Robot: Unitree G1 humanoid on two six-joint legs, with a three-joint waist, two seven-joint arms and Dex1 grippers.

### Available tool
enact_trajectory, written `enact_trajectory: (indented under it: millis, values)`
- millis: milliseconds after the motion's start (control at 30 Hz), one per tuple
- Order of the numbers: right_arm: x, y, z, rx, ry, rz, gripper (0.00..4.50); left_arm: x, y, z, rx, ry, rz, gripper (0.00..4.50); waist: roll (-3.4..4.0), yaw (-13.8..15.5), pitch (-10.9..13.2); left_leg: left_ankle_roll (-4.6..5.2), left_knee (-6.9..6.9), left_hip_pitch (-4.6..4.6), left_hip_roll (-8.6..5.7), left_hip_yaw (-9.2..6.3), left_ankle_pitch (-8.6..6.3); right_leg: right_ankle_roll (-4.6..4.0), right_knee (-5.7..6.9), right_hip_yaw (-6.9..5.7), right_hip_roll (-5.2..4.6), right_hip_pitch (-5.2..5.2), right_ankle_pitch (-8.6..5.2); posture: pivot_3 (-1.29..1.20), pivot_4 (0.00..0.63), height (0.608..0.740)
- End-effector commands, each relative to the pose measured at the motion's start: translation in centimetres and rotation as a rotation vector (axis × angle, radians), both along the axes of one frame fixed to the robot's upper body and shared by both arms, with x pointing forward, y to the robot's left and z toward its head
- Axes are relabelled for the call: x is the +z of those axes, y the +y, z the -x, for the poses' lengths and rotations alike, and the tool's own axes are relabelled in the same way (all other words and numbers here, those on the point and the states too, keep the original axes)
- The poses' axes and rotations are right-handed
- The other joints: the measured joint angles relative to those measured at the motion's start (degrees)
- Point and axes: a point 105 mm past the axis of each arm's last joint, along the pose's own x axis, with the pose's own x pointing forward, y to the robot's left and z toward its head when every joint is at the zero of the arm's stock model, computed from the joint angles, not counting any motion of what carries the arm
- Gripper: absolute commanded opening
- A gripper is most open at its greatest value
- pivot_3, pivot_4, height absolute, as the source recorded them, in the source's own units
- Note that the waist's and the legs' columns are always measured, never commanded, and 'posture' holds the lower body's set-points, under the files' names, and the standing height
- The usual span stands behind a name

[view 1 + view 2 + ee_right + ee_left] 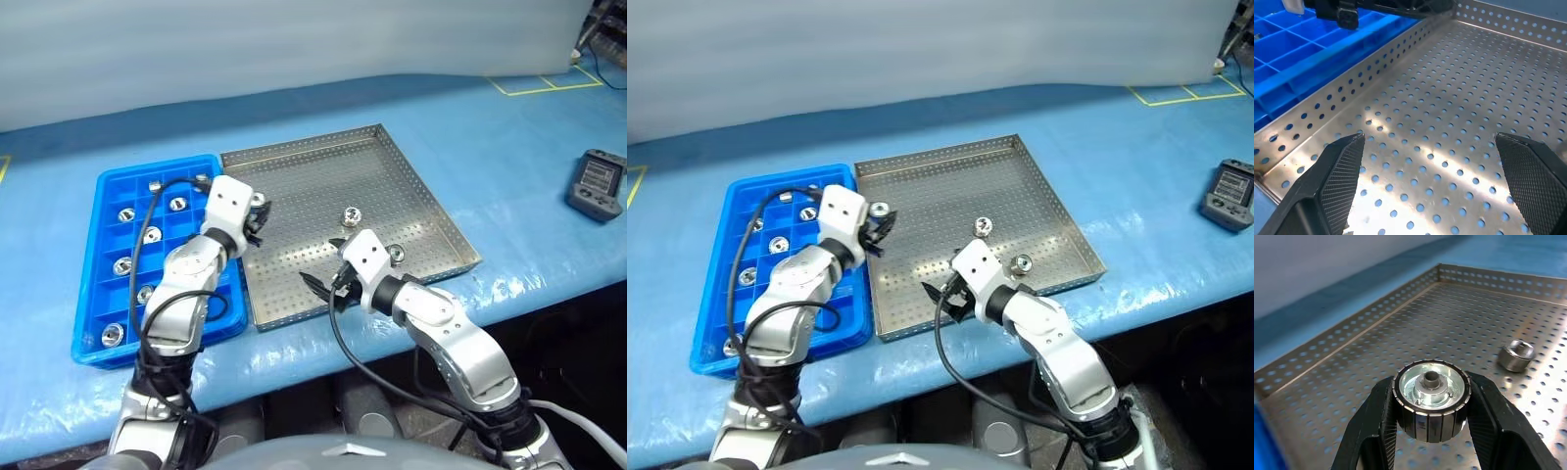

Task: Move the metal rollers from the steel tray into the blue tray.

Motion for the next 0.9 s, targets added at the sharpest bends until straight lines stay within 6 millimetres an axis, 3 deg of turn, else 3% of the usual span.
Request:
enact_trajectory:
  millis: [33, 167, 300, 700, 900]
  values:
    - [1.2, 1.4, 0.1, 0.070, -0.045, -0.029, 4.50, 1.9, 1.9, 0.8, 0.101, -0.072, 0.028, 1.70, 0.00, 1.01, 0.00, 0.00, 0.01, 0.00, -0.01, 0.00, 0.00, 0.00, 0.00, -0.01, 0.00, 0.00, 0.00, -0.09, 0.150, 0.740]
    - [1.4, 3.1, 0.3, 0.150, -0.051, -0.039, 4.50, 1.0, 5.4, 1.6, 0.253, -0.054, 0.000, 1.70, -0.01, 2.78, 0.00, -0.01, 0.00, 0.00, -0.01, -0.02, 0.00, -0.01, -0.01, -0.02, 0.00, 0.01, 0.00, -0.06, 0.150, 0.740]
    - [1.6, 3.6, 0.4, 0.175, -0.054, -0.046, 4.50, -0.1, 7.0, 1.8, 0.324, -0.018, -0.022, 1.70, -0.01, 3.97, 0.00, -0.01, 0.00, 0.00, -0.01, -0.04, 0.00, -0.03, -0.01, -0.04, 0.00, 0.01, 0.00, -0.05, 0.150, 0.740]
    - [1.5, 3.5, 0.5, 0.166, -0.051, -0.051, 4.50, -3.9, 7.3, 2.6, 0.404, 0.163, -0.004, 1.70, -0.01, 3.93, 0.00, -0.02, 0.01, 0.00, -0.02, -0.05, 0.01, -0.03, -0.01, -0.06, -0.01, 0.03, 0.00, -0.08, 0.150, 0.740]
    - [1.3, 3.1, 0.5, 0.143, -0.047, -0.050, 4.50, -3.7, 6.8, 2.8, 0.415, 0.161, 0.013, 3.77, -0.01, 3.83, 0.00, -0.02, 0.01, 0.01, -0.02, -0.04, 0.01, -0.03, 0.00, -0.06, -0.01, 0.03, 0.00, -0.09, 0.150, 0.740]
